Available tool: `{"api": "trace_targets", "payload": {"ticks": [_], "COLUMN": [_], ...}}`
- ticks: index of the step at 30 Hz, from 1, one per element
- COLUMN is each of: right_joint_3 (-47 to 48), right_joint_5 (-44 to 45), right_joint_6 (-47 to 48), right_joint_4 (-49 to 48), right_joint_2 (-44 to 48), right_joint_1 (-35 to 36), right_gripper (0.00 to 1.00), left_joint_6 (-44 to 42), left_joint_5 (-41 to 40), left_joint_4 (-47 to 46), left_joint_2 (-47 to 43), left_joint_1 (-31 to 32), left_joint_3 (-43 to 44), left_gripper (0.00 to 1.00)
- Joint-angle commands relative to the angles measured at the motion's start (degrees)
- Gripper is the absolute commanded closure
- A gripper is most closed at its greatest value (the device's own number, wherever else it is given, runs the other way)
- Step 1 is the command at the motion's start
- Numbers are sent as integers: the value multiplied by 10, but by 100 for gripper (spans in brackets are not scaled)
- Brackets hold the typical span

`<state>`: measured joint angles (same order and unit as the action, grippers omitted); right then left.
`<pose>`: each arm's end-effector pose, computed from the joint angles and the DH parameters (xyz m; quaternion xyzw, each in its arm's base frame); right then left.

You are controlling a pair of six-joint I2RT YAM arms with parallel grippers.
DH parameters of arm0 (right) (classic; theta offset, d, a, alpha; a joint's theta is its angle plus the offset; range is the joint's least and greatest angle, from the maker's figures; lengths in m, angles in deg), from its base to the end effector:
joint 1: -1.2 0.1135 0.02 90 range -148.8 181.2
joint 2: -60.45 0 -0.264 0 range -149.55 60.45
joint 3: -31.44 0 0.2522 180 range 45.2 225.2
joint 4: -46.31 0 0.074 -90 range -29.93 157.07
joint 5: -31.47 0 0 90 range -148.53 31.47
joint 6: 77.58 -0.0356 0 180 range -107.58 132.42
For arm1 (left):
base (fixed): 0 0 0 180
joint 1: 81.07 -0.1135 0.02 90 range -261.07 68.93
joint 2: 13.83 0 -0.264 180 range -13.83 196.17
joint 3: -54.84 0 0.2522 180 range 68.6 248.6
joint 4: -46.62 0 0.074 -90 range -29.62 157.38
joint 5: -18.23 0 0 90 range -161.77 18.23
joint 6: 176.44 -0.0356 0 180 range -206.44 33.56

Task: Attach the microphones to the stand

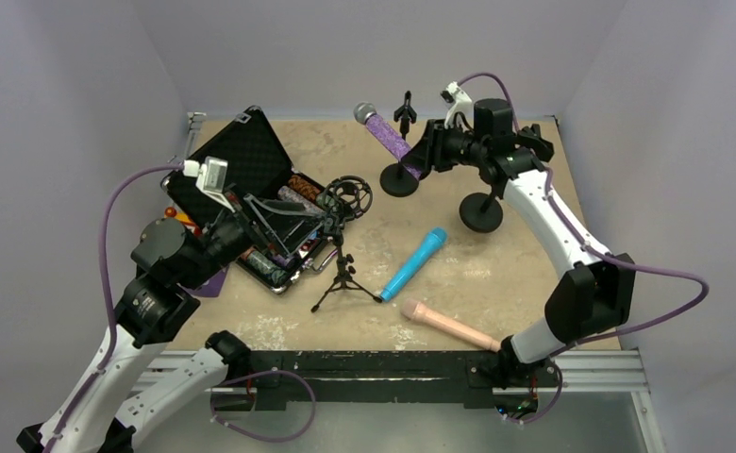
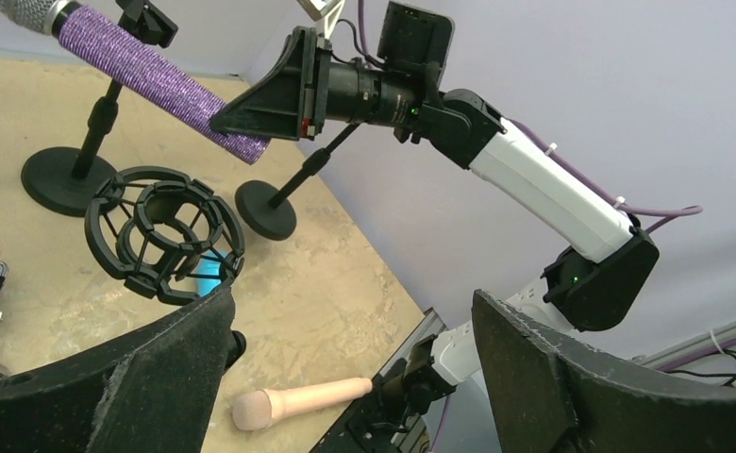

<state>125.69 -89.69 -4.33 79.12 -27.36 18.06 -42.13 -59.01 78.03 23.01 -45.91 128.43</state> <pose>0.3336 0.1203 0.3592 -0.1424 0.8184 0.3653 0.4201 0.0928 -0.0750 0.4328 0.0285 0.6736 -0.5272 0.5172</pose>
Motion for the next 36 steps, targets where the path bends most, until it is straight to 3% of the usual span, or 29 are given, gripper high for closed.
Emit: {"api": "trace_targets", "payload": {"ticks": [1,12,19,28,36], "right_joint_3": [23,-26,-116,-51,57], "right_joint_5": [-34,-42,-77,-97,-90], "right_joint_6": [-30,-9,-43,-114,-118], "right_joint_4": [-40,-54,-117,-138,-105], "right_joint_2": [-26,-94,-73,-90,-74], "right_joint_1": [-2,4,66,69,57], "right_gripper": [100,100,100,100,100], "left_joint_6": [-8,-12,-10,-7,-12], "left_joint_5": [-8,-25,-25,-27,-34], "left_joint_4": [-7,16,14,19,28], "left_joint_2": [-11,-36,-34,-44,-45], "left_joint_1": [-1,-1,-2,-1,-1], "left_joint_3": [-8,-14,-16,-15,-9], "left_gripper": [1,1,1,1,1]}}
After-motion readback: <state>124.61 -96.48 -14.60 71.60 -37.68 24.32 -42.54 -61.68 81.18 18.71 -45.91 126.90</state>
